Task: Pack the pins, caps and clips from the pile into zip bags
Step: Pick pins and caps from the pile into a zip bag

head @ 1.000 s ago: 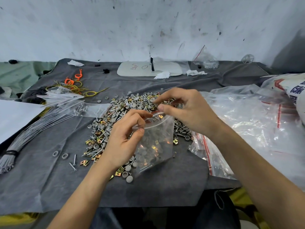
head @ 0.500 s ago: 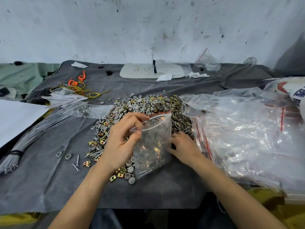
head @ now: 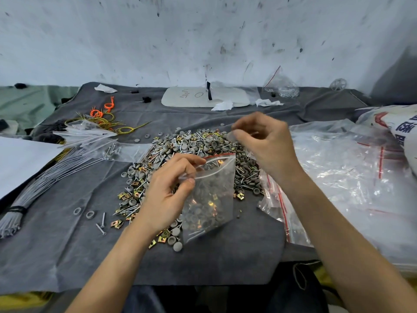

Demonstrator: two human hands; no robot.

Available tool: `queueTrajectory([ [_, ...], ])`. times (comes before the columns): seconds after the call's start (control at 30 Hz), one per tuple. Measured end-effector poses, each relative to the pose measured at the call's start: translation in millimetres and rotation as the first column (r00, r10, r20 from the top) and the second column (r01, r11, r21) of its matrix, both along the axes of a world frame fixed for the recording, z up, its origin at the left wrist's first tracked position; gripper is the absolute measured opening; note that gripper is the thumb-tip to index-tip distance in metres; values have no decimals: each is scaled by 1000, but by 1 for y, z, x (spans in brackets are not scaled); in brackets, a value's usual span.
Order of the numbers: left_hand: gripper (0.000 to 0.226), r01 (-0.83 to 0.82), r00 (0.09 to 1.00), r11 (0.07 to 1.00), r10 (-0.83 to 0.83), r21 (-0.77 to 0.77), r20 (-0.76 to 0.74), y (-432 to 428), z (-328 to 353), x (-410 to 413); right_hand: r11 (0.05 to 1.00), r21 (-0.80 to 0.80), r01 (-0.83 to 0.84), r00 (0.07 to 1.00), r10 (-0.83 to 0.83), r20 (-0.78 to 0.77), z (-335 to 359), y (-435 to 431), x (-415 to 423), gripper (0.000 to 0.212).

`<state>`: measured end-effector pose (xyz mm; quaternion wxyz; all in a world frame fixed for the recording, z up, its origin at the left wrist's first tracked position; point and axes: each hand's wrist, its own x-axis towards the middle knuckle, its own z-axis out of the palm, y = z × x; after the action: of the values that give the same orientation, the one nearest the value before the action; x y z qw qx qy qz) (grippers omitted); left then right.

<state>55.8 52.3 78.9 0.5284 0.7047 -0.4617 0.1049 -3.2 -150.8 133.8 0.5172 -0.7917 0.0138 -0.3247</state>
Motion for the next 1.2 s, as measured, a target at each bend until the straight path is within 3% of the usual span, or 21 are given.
queueTrajectory([
  [0.1,16,12,1000,1000,-12,4,10,-1,1,0,962,-204,-179,979,154,-131,17,19,-6,15],
  [0.2,14,15,1000,1000,-15,-2,11,-1,0,0,916,-308,-259,945,175,-275,13,22,-8,8],
  [0.3,11,14,1000,1000,-14,-16,3,0,0,1,983,-156,-96,990,78,-119,9,11,-6,4],
  [0.37,10,12,1000,1000,-12,-25,-8,1,0,3,997,-27,77,997,-78,-27,-1,0,0,2],
  [0.43,10,13,1000,999,-14,-32,-15,2,-1,4,987,-42,156,970,-161,-183,-24,-8,8,3],
  [0.53,13,15,1000,999,-15,-41,4,5,-3,6,985,-160,-60,819,-43,-572,-77,-7,13,7],
  [0.63,15,15,1000,997,-17,-77,-18,9,-5,6,965,-158,-208,753,55,-655,-117,1,10,12],
  [0.7,16,2,999,996,-5,-89,-34,10,-5,7,952,-200,-230,774,54,-631,-129,4,10,20],
  [0.83,17,-17,999,996,15,-84,-33,11,-5,8,929,-284,-236,811,27,-584,-137,2,10,15],
  [0.97,16,-13,1000,995,10,-100,-26,9,-4,6,983,-183,-23,853,-76,-517,-116,-5,6,20],
  [1.07,15,-1,1000,994,-1,-109,-19,5,-3,4,989,3,147,941,-139,-310,-65,-11,1,20],
  [1.13,13,7,1000,995,-7,-102,-6,2,-2,2,992,71,105,988,-96,-120,-25,-8,-4,17],
  [1.2,14,17,1000,995,-16,-95,6,-3,-1,0,1000,3,-7,1000,7,9,5,5,-11,16],
])
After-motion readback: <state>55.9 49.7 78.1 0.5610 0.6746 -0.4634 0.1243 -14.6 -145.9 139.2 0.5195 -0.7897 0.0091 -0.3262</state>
